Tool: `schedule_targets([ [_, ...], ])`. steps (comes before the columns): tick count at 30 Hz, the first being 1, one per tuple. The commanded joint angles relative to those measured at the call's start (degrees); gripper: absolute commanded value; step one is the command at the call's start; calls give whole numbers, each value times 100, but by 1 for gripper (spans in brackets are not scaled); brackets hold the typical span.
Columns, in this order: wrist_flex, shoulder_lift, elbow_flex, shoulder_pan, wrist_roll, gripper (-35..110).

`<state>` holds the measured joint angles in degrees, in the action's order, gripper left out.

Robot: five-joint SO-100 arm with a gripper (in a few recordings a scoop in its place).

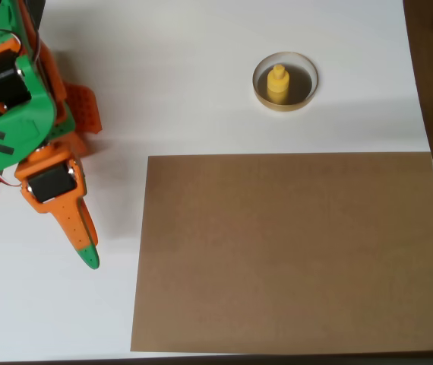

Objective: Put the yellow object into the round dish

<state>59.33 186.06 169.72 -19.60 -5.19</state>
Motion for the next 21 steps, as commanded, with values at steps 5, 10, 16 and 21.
schedule_targets([
  [5, -9, 97, -44, 53, -149, 4],
  [10, -9, 97, -44, 35, -114, 0],
  [16, -9, 97, -44, 26, -105, 0],
  [21, -18, 97, -44, -70, 97, 0],
])
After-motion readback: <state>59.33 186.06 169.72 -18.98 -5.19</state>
